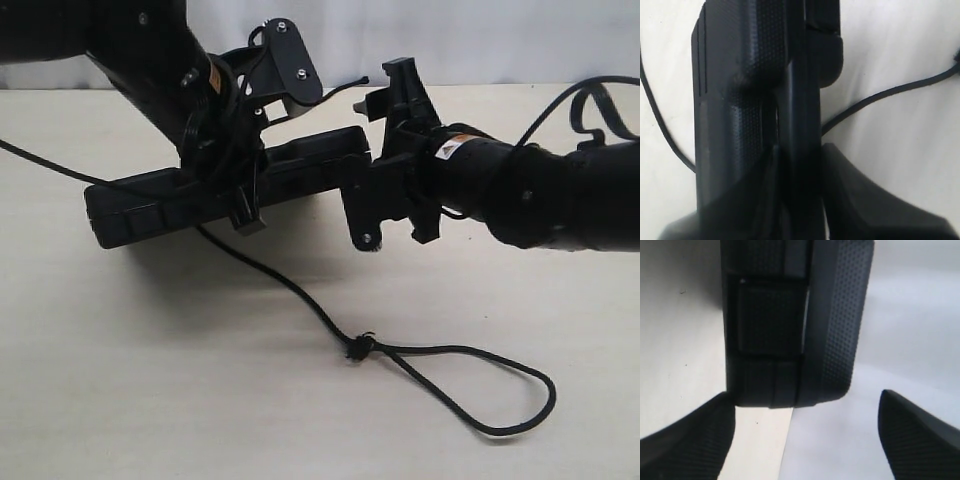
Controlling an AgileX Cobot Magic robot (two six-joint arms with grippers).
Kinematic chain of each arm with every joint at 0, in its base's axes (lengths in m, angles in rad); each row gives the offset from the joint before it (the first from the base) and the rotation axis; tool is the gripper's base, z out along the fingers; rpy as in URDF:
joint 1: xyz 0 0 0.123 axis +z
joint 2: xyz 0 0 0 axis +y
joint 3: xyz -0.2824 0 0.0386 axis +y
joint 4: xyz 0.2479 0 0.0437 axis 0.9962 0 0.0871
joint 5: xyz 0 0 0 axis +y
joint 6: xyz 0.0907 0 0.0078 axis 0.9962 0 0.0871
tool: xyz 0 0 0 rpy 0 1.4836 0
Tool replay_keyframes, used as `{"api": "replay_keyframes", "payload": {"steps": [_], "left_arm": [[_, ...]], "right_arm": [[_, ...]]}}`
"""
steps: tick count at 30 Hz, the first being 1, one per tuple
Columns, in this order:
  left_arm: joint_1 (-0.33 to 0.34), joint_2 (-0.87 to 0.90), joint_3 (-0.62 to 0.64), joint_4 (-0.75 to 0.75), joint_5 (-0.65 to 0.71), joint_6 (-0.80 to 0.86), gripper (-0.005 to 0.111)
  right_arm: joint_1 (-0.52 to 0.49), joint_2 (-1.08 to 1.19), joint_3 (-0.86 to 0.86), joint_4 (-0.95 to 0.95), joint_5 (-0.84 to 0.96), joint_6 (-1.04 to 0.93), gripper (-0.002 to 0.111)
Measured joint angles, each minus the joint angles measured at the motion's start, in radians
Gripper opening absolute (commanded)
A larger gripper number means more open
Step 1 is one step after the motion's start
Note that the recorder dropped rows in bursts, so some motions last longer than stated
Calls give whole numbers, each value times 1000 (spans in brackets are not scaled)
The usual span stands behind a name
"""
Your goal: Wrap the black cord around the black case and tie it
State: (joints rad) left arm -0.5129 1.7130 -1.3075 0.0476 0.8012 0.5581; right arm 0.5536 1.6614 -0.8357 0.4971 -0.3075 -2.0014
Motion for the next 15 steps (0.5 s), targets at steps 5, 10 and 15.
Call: {"api": "replay_keyframes", "payload": {"steps": [5, 10, 15], "left_arm": [[6, -6, 0, 25, 32, 3, 0], [13, -13, -1, 44, 29, -5, 0], [13, -13, -1, 42, 15, -5, 0]], "right_arm": [[7, 6, -13, -57, 18, 157, 73], [9, 7, -76, -74, 95, 283, 63], [23, 7, -115, -91, 195, 319, 62]]}}
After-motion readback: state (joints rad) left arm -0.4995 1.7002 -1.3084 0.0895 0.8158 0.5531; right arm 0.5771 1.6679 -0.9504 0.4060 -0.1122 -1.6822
